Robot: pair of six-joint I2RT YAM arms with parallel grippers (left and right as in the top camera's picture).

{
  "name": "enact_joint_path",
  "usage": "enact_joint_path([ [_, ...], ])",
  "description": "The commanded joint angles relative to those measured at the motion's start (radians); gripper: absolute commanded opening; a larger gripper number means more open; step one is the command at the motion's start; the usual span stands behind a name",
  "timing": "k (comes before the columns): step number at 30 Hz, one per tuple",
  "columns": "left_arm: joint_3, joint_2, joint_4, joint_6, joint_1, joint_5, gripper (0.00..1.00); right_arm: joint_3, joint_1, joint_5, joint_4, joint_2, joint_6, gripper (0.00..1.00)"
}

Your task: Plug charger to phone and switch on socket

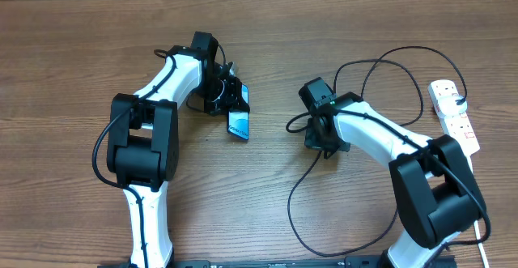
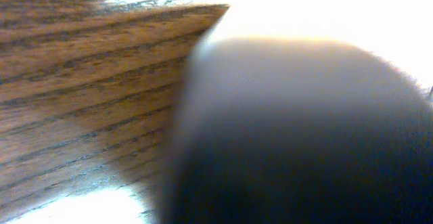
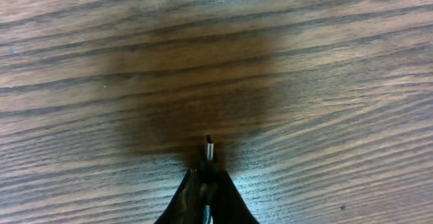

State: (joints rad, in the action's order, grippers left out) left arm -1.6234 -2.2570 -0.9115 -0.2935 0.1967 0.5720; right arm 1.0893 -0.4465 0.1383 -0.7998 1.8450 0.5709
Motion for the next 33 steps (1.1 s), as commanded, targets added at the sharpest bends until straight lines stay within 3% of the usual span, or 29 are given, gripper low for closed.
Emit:
enact_joint_path([
  [1, 0.043, -0.077, -0.023, -0.065, 0.0, -0.139, 0.04, -0.077, 0.003, 0.007, 0.032, 0.023, -0.014, 0.23],
  [2, 0.043, -0.077, -0.023, -0.065, 0.0, -0.139, 0.04, -0.082, 0.003, 0.007, 0.032, 0.023, -0.014, 0.27],
  [9, 0.043, -0.077, -0.022, -0.066, 0.0, -0.138, 0.04, -0.084, 0.003, 0.007, 0.028, 0.023, -0.014, 0.33],
  [13, 0.043, -0.077, -0.023, -0.066, 0.0, -0.138, 0.04, -0.084, 0.003, -0.001, 0.028, 0.023, -0.015, 0.17],
  [17, 0.043, -0.077, -0.023, -0.066, 0.0, -0.138, 0.04, -0.084, 0.003, -0.009, 0.018, 0.023, -0.014, 0.12],
  [24, 0.043, -0.077, -0.023, -0.066, 0.0, -0.138, 0.04, -0.084, 0.003, -0.007, 0.029, 0.023, -0.015, 0.12],
  [27, 0.043, -0.077, -0.024, -0.066, 0.0, -0.138, 0.04, -0.084, 0.005, -0.001, 0.044, 0.023, -0.014, 0.22],
  [29, 0.043, -0.077, -0.026, -0.066, 0.0, -0.138, 0.04, -0.084, 0.005, 0.0, 0.048, 0.023, -0.015, 0.21],
  [33, 0.043, -0.077, -0.026, -0.066, 0.0, -0.138, 0.04, -0.084, 0.005, 0.0, 0.048, 0.023, -0.015, 0.04],
])
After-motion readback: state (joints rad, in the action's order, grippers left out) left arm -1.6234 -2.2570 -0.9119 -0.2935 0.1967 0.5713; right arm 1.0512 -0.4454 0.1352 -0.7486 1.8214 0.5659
